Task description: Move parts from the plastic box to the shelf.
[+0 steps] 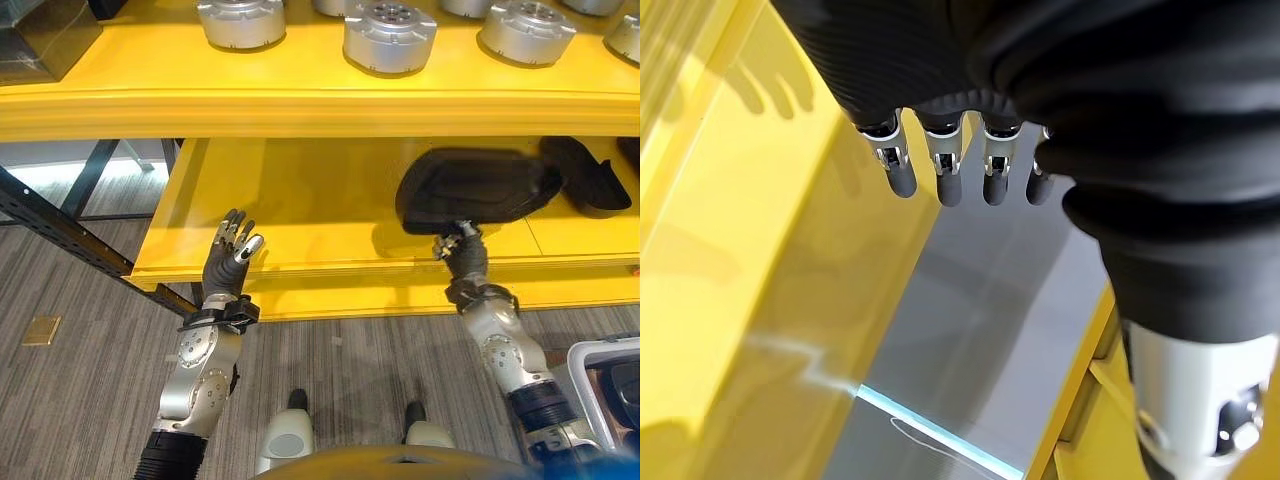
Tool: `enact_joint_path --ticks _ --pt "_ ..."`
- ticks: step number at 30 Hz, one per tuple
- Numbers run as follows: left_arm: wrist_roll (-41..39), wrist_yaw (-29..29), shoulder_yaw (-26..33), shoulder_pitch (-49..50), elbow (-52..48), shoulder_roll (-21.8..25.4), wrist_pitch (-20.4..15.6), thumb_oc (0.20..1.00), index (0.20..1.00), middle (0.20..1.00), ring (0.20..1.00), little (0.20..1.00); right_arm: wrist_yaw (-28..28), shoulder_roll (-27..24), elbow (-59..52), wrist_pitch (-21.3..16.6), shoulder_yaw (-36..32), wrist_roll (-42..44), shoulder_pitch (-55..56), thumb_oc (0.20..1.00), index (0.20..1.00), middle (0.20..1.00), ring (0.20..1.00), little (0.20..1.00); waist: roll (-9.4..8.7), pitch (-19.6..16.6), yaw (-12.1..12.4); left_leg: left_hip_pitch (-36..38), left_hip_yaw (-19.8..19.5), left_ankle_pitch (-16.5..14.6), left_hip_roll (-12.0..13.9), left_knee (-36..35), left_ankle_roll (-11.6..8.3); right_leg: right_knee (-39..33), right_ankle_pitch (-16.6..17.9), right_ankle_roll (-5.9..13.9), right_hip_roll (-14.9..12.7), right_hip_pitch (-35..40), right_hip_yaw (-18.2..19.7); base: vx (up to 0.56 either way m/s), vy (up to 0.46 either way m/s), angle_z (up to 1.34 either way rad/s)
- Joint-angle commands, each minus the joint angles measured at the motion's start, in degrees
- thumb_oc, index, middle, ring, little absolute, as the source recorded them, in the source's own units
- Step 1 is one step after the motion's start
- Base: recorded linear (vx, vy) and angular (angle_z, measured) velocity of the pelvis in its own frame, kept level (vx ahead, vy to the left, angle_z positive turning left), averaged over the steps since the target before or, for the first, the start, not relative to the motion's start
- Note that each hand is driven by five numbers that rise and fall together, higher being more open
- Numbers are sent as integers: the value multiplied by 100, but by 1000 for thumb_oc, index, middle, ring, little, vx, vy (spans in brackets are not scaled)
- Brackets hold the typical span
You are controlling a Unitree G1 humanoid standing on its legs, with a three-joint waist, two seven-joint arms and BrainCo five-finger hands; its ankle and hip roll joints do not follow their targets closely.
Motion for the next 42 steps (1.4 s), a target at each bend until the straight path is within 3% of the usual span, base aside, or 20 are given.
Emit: enact_joint_path --ticks 1,9,17,20,23,25,27,33,42 --pt "-30 -83 18 -48 -365 331 -216 1000 1000 1000 1000 1000 195 104 -296 -162 -106 134 -478 200 200 200 200 200 -126 49 97 -140 -260 -723 230 753 -97 256 -401 44 -217 228 -83 -40 -3 3" --pt "-84 -36 -20 -107 -375 428 -279 1000 1000 1000 1000 1000 141 157 434 -14 124 -276 -709 200 200 200 200 200 -31 282 181 -306 -341 -752 170 916 -83 460 -437 44 -255 88 -134 -31 4 4" --pt "-40 -13 97 -64 -361 495 -342 1000 1000 1000 1000 1000 123 -936 17 23 -178 -1378 -1078 200 200 200 200 200 -36 455 210 -466 -381 -744 174 965 -80 631 -447 44 -258 -166 -141 -10 -3 0" --pt "-83 -44 103 -46 -414 585 -374 1000 1000 1000 1000 1000 81 -1805 46 27 -402 -1484 -1439 200 200 200 200 200 -36 612 230 -657 -407 -737 203 1081 -90 873 -493 35 -260 -422 -126 -86 -8 4" --pt "-120 -42 140 -26 -589 794 -451 1000 1000 1000 1000 1000 -1 -3577 141 -12 -623 -1627 -2412 200 200 200 200 200 31 956 258 -1099 -498 -765 243 1416 -138 1528 -677 -20 -296 -1023 -72 -155 -6 8" --pt "-120 25 93 -42 -717 857 -481 1000 1000 1000 1000 1000 -117 -4446 417 -61 -356 -1428 -3270 200 200 200 200 200 22 1137 275 -1397 -535 -810 246 1690 -163 1983 -840 -87 -295 -1398 -42 -115 -35 6" --pt "-108 74 73 10 -775 874 -474 1000 1000 1000 1000 1000 -139 -4946 786 -26 84 -1409 -4052 200 200 200 200 200 7 1266 280 -1618 -575 -878 255 1922 -170 2369 -986 -140 -306 -1644 -10 -75 -43 7" --pt "-93 144 45 8 -908 869 -517 1000 1000 1000 1000 1000 -184 -5222 1797 92 1213 -1567 -5622 200 200 200 200 200 -11 1470 334 -1964 -659 -1026 273 2335 -180 2972 -1247 -250 -317 -2040 21 -38 -32 3" --pt "-117 260 -47 -218 -898 843 -639 1000 1000 1000 1000 1000 -253 -4816 3231 150 2106 -1663 -7000 200 200 200 200 200 26 1556 394 -2299 -800 -1271 243 2808 -166 3621 -1612 -370 -333 -2416 77 4 -25 2"
